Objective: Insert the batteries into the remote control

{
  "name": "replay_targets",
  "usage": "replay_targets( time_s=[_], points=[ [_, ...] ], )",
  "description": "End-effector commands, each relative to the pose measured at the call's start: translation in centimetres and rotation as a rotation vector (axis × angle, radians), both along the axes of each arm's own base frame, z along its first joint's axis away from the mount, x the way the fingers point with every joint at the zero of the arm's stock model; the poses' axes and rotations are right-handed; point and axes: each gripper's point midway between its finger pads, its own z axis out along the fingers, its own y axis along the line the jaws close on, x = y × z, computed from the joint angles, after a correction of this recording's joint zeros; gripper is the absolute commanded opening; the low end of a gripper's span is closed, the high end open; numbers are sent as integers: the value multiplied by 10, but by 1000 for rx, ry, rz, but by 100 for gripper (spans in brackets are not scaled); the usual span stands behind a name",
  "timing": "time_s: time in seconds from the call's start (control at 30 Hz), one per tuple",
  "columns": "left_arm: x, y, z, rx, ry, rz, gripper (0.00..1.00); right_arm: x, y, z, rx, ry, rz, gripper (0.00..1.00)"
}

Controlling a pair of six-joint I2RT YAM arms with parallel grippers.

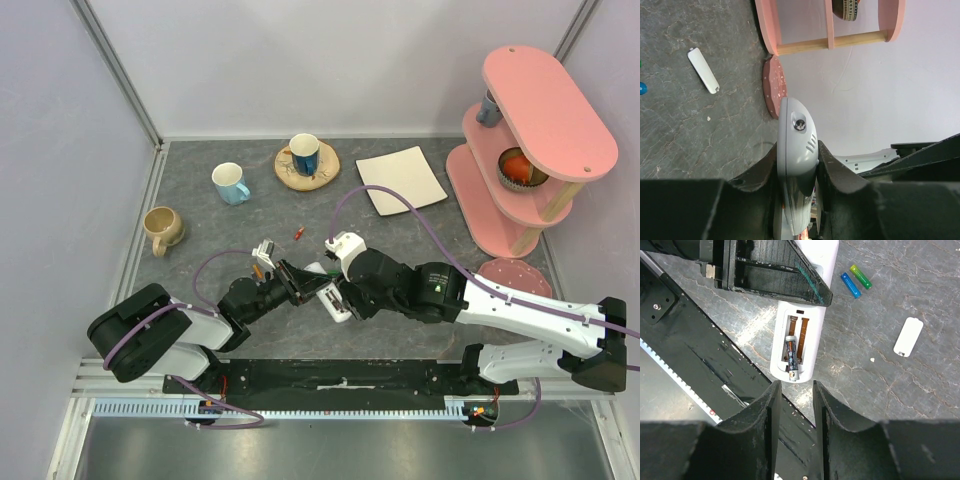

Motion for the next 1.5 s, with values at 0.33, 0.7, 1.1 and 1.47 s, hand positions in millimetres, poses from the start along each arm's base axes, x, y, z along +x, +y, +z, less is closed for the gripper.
replay_targets(
  time_s=[0.33,0.7,1.1,1.47],
  points=[
    [-15,8,103,-305,-279,-28,2,-7,7,-14,-36,43,57,41],
    [-16,8,104,-309,-283,-35,2,-5,11,-26,-83,53,67,41],
    [-18,8,107,-314,-290,-42,2,1,12,-33,-124,31,61,38],
    [-19,8,107,-312,-296,-44,2,2,15,-27,-103,26,59,28]
  ],
)
